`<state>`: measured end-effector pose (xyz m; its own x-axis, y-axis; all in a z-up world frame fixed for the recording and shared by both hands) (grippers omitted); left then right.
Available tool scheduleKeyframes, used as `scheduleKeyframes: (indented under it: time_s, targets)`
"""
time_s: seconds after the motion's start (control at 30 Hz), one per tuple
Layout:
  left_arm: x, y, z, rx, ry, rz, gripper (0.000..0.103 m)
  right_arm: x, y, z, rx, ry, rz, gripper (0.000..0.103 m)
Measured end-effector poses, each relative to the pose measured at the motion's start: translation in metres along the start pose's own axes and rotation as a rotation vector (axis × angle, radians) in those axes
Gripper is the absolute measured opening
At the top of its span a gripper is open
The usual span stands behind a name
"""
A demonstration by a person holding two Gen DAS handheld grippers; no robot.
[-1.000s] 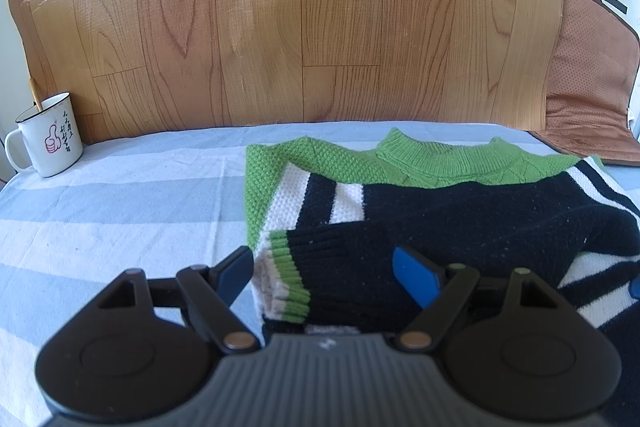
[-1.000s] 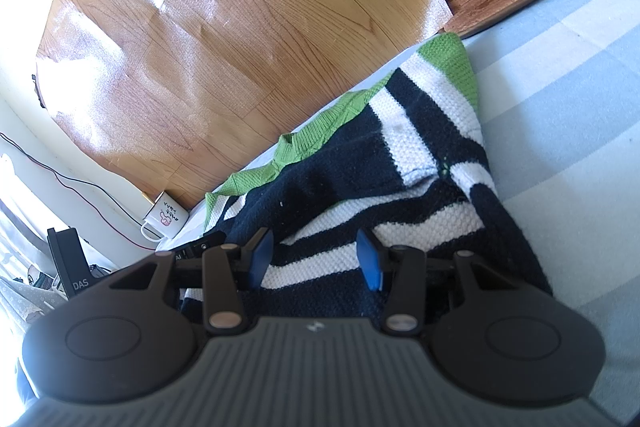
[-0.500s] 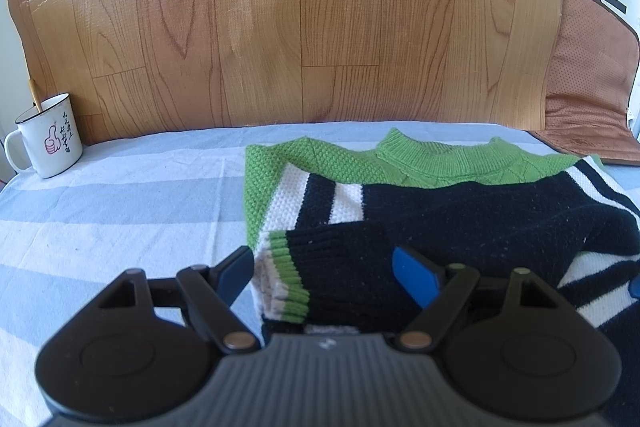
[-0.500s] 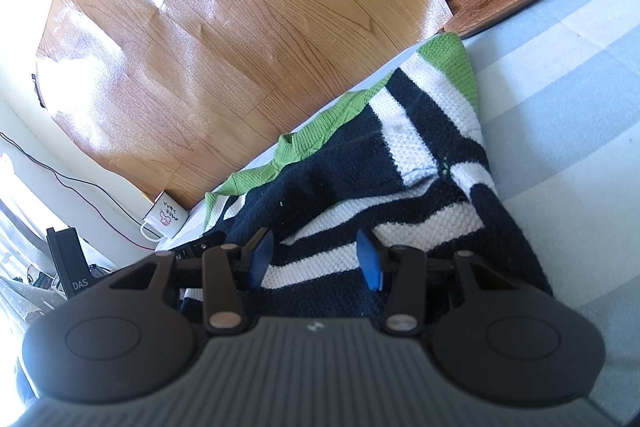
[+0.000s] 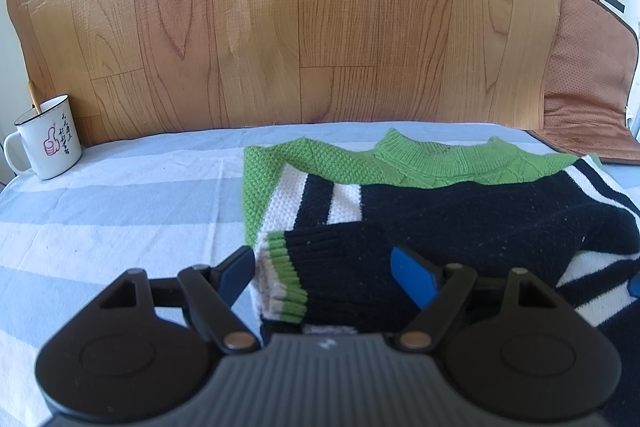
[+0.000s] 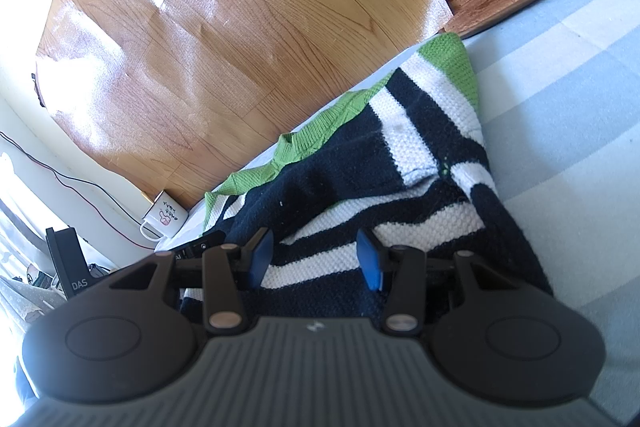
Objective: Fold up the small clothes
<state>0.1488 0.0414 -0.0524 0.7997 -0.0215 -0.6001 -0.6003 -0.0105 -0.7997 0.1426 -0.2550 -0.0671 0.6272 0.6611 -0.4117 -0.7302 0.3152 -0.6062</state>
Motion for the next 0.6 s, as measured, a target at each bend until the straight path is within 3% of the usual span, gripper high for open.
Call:
scheduleKeyframes:
  time_s: [0.6]
  targets:
    - [-0.0011, -0.0009, -0.0018, 0.01, 0.0, -0.003, 0.074, 0.0001, -0.0009, 0.0008, 0.005, -0.002, -0.003, 0.049]
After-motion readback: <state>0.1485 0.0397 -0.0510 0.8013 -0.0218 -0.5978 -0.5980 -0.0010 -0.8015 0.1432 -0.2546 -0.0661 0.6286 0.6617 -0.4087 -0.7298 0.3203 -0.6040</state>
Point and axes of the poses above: each gripper's, at about its wrist camera, not at the fingertips, and x roughly the way its jaws point, z to its left, y to its underside, the point moved 6 cm from there along x, roughly the way its jaws point, and after that the axes turned 1 degree about -z, right-handed, at the moved point
